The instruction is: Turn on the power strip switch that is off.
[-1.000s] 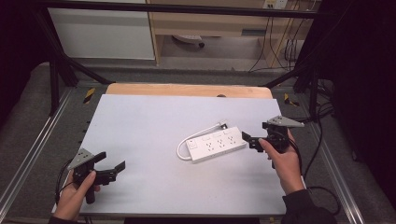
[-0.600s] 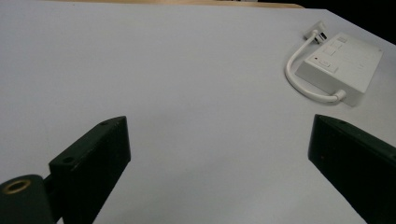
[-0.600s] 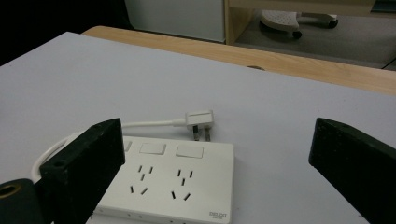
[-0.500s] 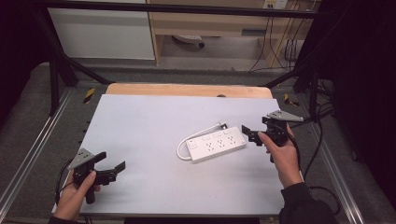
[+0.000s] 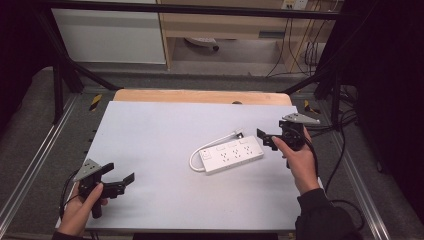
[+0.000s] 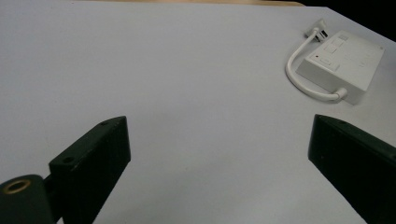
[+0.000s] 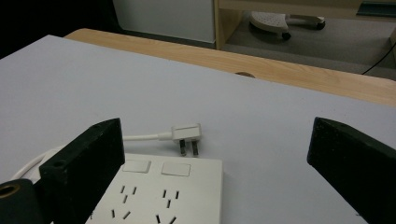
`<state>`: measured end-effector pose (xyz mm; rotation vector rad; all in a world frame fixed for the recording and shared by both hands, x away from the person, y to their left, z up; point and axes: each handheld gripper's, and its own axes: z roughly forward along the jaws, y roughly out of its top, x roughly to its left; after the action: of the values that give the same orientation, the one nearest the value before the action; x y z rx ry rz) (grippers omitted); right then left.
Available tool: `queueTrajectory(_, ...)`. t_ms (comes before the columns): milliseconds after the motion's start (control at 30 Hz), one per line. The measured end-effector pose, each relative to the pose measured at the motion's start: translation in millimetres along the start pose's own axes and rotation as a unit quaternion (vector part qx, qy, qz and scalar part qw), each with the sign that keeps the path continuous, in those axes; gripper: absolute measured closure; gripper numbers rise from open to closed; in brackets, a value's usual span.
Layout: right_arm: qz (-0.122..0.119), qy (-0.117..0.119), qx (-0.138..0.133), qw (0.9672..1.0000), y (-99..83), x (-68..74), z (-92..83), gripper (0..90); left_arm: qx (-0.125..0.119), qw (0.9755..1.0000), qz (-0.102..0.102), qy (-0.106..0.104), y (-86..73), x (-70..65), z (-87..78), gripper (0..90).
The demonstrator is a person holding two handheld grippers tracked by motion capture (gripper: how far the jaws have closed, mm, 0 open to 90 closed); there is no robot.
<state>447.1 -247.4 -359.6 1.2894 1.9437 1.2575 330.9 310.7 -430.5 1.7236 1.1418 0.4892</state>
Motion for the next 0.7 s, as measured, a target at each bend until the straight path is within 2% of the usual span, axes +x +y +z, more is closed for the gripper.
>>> queueTrajectory(700, 0.003, -0.008, 0.013, 0.9999, 3.2, -2.6, 17.1, 7.0, 0.001, 1.0000, 0.002, 0.000, 0.0, 0.0, 0.3, 5.7)
